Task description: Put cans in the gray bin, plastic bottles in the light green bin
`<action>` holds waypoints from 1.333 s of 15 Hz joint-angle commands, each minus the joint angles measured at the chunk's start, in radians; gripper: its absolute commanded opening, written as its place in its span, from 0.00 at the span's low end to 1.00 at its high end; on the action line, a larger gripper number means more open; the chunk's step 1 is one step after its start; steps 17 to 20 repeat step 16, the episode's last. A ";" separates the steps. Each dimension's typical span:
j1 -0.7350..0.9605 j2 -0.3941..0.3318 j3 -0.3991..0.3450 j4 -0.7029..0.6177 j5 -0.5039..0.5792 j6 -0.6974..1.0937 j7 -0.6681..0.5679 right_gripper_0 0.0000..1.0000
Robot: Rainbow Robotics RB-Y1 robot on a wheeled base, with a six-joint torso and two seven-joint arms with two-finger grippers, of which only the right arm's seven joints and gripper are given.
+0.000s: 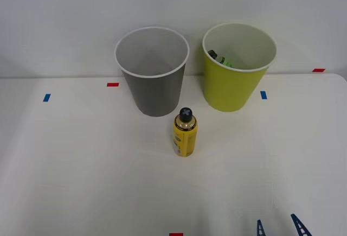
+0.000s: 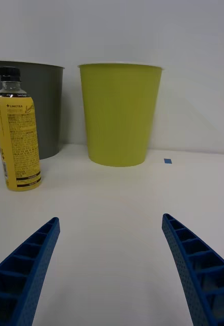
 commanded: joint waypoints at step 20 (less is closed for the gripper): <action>0.000 0.000 0.000 0.000 0.000 0.000 0.000 0.68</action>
